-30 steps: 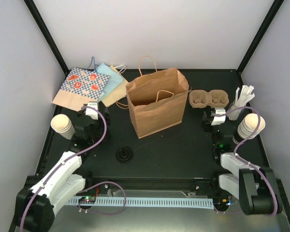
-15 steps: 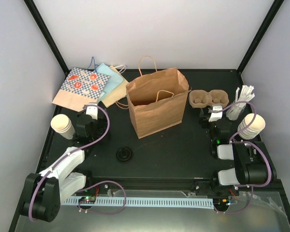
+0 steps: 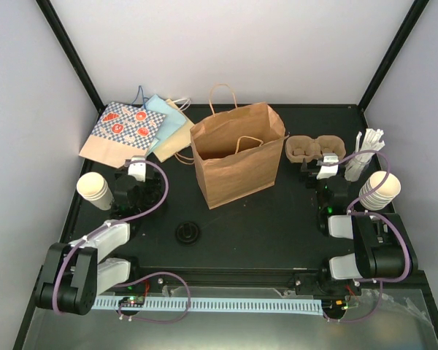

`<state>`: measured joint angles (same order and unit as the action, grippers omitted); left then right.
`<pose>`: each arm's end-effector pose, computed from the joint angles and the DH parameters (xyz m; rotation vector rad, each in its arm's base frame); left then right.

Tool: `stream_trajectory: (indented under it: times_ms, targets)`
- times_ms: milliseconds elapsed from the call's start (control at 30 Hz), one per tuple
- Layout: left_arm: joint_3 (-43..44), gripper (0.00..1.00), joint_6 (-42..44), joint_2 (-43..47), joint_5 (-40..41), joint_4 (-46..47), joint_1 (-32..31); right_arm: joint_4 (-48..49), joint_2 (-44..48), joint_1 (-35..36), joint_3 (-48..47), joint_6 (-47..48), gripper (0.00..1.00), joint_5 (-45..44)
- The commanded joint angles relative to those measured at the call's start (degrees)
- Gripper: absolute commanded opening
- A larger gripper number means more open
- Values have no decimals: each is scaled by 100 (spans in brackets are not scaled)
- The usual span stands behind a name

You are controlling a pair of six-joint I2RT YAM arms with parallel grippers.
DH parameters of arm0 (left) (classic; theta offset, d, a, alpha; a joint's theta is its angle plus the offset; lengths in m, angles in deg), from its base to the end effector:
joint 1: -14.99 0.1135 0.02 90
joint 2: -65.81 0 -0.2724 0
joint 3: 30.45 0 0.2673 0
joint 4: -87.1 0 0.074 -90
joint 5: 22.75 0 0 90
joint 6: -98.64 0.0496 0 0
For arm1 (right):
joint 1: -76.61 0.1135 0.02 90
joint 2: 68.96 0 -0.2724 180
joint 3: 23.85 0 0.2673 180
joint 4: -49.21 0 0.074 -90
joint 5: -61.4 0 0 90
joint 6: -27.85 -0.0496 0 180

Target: Pack the takeout coffee

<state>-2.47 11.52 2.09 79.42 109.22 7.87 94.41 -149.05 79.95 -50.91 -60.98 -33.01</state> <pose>0.2349 -0.0188 0.1728 0.0065 1.8052 0.1393 0.2560 0.0111 0.1515 -0.0099 1.7072 -0.0375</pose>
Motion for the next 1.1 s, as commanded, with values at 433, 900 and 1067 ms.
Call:
stream_trajectory:
  times_ms: [433, 900, 1067]
  targets:
    - [44, 99, 401, -1228, -894, 1983, 261, 221, -6, -44, -105, -36, 100, -137]
    - [161, 99, 319, -1539, -1165, 2029, 432, 210, -6, -48, -103, -33, 100, -131]
    - [237, 99, 241, -1564, -1012, 1918, 437, 212, -6, -45, -103, -29, 100, -131]
